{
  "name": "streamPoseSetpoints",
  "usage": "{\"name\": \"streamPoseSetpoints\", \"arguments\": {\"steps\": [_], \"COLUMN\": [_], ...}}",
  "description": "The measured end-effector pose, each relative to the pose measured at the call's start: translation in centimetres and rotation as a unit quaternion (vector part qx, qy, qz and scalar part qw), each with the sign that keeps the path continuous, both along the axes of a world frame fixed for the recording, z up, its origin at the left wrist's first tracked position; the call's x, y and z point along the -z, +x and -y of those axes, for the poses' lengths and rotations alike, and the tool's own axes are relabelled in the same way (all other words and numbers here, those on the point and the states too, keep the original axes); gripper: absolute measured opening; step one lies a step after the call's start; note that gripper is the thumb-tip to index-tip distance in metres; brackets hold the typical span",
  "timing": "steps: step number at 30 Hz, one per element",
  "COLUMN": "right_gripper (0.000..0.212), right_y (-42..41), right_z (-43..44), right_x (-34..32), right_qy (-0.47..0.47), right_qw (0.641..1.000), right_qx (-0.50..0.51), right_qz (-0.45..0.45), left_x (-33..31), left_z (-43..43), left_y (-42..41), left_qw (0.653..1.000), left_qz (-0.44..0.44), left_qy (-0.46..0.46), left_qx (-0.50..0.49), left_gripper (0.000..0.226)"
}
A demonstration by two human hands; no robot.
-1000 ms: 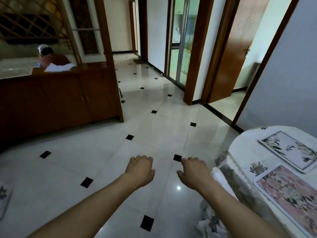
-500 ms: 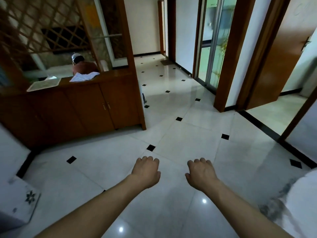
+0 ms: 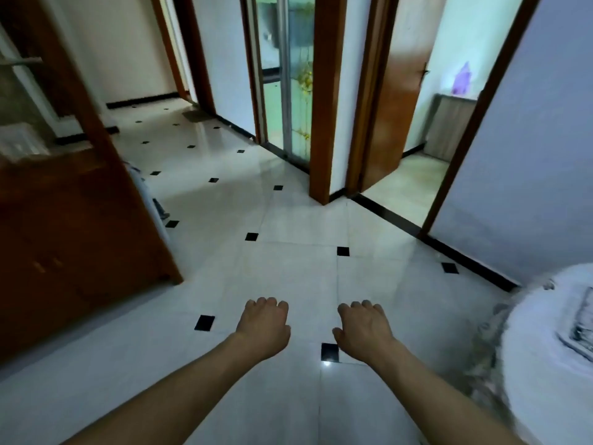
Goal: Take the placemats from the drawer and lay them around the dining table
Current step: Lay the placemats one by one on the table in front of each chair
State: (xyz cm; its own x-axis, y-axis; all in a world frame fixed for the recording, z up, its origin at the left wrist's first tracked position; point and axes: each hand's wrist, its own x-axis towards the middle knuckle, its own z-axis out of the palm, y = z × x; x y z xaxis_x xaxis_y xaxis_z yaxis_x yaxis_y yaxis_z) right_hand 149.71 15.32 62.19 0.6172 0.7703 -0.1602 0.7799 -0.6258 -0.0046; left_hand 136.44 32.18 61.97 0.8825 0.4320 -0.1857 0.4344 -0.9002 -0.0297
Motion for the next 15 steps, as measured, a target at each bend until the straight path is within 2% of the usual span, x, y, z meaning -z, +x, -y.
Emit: {"name": "streamPoseSetpoints", "arguments": {"steps": [4, 10, 15], "right_gripper": [0.038, 0.042, 0.040], "right_y": [4.8, 13.2, 22.5], "right_z": [1.0, 5.7, 8.8], "right_x": [-0.1, 1.8, 3.3], "right_qy": [0.016, 0.007, 0.002], "right_qw": [0.995, 0.970, 0.958], "right_qx": [0.100, 0.244, 0.286], "right_qz": [0.000, -0.004, -0.001], "left_x": [0.3, 1.8, 2.9], "left_z": [-1.4, 1.7, 4.4], "left_y": [8.7, 21.9, 32.6], "left_qw": [0.996, 0.975, 0.962], "left_qz": [0.002, -0.013, -0.033], "left_qy": [-0.004, -0.007, 0.000], "left_qx": [0.092, 0.221, 0.270], "left_gripper": [0.032, 0.029, 0.034]}}
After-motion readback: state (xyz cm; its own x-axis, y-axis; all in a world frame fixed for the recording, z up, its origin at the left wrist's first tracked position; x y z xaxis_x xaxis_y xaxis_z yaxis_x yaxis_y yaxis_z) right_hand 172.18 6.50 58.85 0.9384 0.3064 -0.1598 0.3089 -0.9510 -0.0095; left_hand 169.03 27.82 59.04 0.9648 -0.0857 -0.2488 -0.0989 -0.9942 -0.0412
